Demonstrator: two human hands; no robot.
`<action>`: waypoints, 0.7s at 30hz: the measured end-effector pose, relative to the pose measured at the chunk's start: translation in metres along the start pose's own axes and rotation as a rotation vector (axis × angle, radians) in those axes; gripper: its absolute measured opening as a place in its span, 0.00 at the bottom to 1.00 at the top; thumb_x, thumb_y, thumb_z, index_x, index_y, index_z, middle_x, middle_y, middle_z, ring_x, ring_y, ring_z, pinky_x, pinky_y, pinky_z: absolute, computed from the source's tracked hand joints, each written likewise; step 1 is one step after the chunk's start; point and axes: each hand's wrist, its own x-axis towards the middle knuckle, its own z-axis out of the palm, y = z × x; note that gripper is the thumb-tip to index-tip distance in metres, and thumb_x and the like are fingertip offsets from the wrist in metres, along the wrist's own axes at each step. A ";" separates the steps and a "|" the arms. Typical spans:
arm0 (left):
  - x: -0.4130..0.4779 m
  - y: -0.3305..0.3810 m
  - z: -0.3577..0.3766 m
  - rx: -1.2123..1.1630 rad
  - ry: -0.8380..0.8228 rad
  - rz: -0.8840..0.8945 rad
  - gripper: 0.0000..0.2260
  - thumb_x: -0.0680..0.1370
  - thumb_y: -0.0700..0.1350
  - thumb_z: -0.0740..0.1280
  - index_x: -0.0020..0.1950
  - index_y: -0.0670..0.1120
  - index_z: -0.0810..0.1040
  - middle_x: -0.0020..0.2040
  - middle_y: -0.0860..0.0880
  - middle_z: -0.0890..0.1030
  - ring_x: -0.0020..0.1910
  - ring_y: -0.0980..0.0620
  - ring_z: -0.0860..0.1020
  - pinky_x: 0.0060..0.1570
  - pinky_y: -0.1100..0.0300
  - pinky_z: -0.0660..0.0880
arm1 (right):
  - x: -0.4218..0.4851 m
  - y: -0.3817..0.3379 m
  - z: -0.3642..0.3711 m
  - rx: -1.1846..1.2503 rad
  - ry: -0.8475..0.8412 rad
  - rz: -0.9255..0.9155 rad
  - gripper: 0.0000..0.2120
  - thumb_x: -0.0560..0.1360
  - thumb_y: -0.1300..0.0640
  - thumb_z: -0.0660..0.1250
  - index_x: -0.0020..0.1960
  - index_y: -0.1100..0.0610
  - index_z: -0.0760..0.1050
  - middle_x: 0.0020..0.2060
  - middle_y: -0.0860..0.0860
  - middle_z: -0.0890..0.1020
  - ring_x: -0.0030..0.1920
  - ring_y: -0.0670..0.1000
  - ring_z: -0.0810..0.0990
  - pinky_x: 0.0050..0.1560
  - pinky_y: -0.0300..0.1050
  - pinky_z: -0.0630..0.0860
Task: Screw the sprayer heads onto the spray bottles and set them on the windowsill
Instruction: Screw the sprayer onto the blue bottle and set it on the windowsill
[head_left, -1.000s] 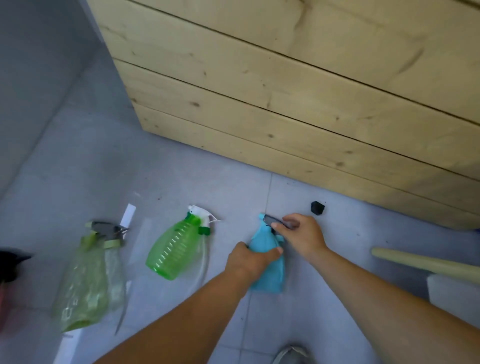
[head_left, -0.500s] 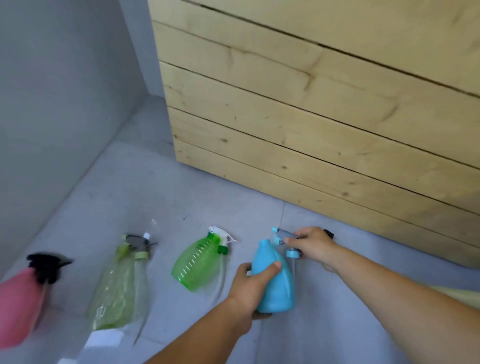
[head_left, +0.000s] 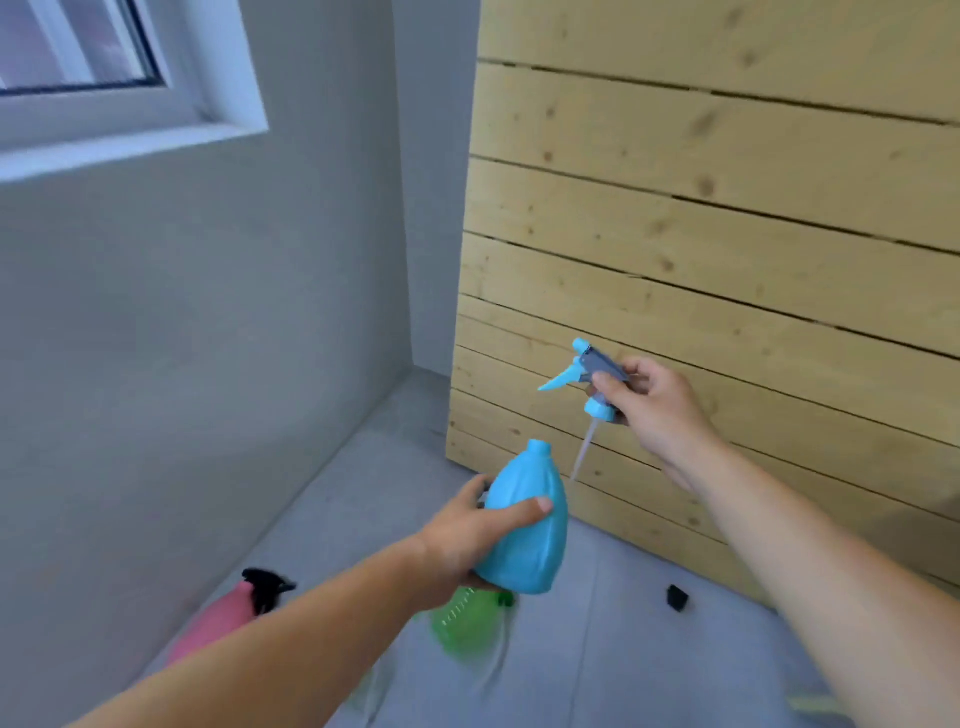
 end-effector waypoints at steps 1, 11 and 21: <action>-0.015 0.009 -0.008 0.028 -0.010 0.035 0.30 0.67 0.56 0.81 0.65 0.55 0.74 0.61 0.48 0.82 0.52 0.46 0.87 0.48 0.44 0.86 | -0.007 -0.027 -0.001 0.051 0.029 -0.075 0.01 0.77 0.57 0.68 0.47 0.52 0.78 0.43 0.50 0.86 0.47 0.50 0.84 0.57 0.53 0.80; -0.118 0.033 -0.061 0.066 0.040 0.282 0.28 0.67 0.56 0.80 0.65 0.56 0.77 0.60 0.49 0.85 0.54 0.48 0.87 0.41 0.58 0.81 | -0.079 -0.167 0.022 0.479 0.018 -0.297 0.06 0.79 0.58 0.65 0.56 0.57 0.76 0.45 0.53 0.83 0.50 0.50 0.84 0.54 0.47 0.80; -0.138 0.031 -0.088 0.095 0.075 0.417 0.27 0.67 0.55 0.81 0.64 0.57 0.79 0.59 0.50 0.86 0.56 0.49 0.86 0.57 0.50 0.83 | -0.102 -0.149 0.079 0.397 -0.201 -0.136 0.05 0.78 0.61 0.66 0.54 0.60 0.78 0.42 0.54 0.86 0.45 0.51 0.84 0.51 0.48 0.81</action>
